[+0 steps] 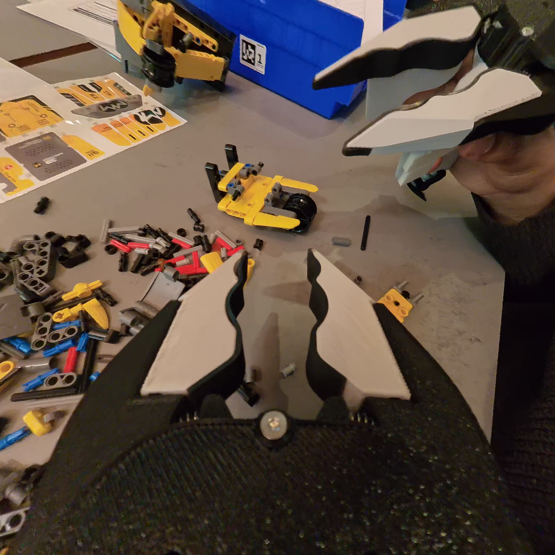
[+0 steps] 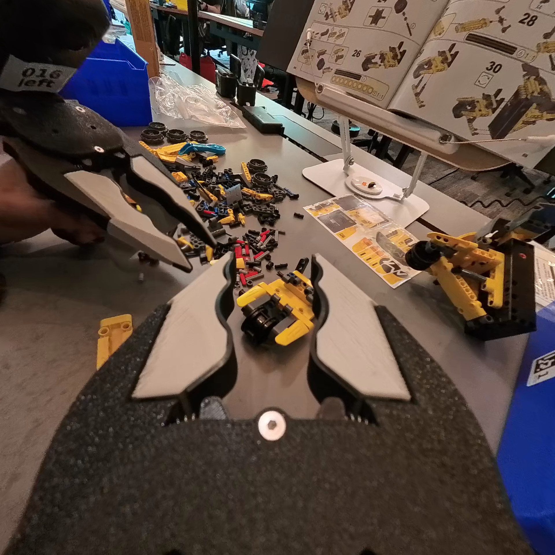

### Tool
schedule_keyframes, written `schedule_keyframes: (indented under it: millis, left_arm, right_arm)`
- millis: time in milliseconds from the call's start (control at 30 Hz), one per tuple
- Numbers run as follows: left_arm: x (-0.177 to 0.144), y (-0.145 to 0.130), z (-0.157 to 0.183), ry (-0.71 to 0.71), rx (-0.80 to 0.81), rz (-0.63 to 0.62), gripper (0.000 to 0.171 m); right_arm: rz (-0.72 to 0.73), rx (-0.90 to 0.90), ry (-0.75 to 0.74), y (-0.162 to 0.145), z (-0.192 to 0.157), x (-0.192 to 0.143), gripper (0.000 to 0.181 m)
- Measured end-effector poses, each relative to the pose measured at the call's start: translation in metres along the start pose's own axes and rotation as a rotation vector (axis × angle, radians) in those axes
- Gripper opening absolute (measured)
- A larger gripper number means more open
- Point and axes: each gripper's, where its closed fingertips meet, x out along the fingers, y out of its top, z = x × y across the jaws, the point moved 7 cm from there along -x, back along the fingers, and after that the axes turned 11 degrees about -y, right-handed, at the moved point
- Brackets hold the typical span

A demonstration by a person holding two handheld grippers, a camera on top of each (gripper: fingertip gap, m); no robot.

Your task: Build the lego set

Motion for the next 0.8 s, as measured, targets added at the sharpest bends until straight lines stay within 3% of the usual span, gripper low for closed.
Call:
schedule_keyframes:
  millis: [267,500,600,667,800]
  left_arm:
    - [-0.011,0.004,-0.007,0.043,-0.025,0.071,0.042]
    - [-0.014,0.007,-0.012,0.122,-0.017,0.095,0.070]
    - [-0.016,0.007,-0.013,0.137,-0.018,0.103,0.073]
    - [-0.017,0.008,-0.012,0.128,-0.012,0.109,0.065]
    - [-0.030,0.010,-0.019,0.215,0.009,0.133,0.027]
  right_arm:
    - [0.000,-0.001,0.000,0.000,0.000,0.000,0.049]
    - [-0.001,-0.003,0.000,0.000,0.000,0.000,0.049]
    - [-0.001,-0.003,0.001,0.000,0.000,0.000,0.049]
    - [-0.002,-0.004,0.000,0.000,0.000,0.000,0.049]
    - [-0.002,-0.004,-0.002,0.000,0.000,0.000,0.049]
